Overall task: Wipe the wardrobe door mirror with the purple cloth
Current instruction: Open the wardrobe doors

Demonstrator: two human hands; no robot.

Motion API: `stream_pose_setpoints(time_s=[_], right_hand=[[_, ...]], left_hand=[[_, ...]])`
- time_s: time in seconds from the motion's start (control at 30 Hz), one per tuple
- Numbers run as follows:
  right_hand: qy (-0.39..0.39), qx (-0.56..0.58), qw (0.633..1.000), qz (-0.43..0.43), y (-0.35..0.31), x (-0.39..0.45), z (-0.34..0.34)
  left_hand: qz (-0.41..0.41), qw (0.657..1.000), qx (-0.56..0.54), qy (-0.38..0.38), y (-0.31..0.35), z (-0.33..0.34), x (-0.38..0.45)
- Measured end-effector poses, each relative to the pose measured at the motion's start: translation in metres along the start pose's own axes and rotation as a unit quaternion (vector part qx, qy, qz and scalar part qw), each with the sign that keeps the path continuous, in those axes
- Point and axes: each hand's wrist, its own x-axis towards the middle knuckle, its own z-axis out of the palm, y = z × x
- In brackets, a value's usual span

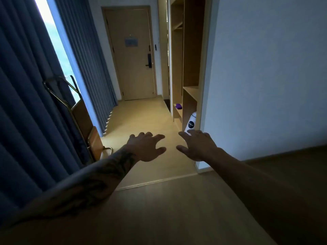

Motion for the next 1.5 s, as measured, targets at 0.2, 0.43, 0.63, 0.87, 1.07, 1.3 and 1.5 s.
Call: stream_pose_setpoints(time_s=[0.2,0.43,0.63,0.87,1.07,1.3,1.5], right_hand=[[-0.001,0.015,1.0,0.0,0.04,0.09,-0.005],[-0.006,0.047,0.999,-0.013,0.074,0.177,0.012],[-0.034,0.083,0.996,0.003,0.08,0.241,0.043],[-0.049,0.069,0.996,0.027,0.096,0.326,0.073],[-0.067,0.02,0.996,0.058,0.105,0.444,0.075],[-0.083,-0.025,0.993,0.074,0.085,0.562,0.085],[-0.09,-0.016,0.993,0.079,0.077,0.63,0.096]], left_hand=[[-0.019,1.0,0.01,0.004,-0.007,-0.014,0.089],[-0.024,0.999,0.044,0.005,-0.025,-0.018,0.172],[-0.033,0.999,0.038,-0.015,-0.056,-0.003,0.235],[-0.004,0.999,0.02,-0.034,-0.102,0.02,0.348],[0.023,0.999,-0.031,-0.018,-0.16,0.014,0.461],[0.031,0.997,-0.062,-0.012,-0.254,-0.002,0.57],[0.044,0.995,-0.076,-0.038,-0.29,-0.001,0.641]])
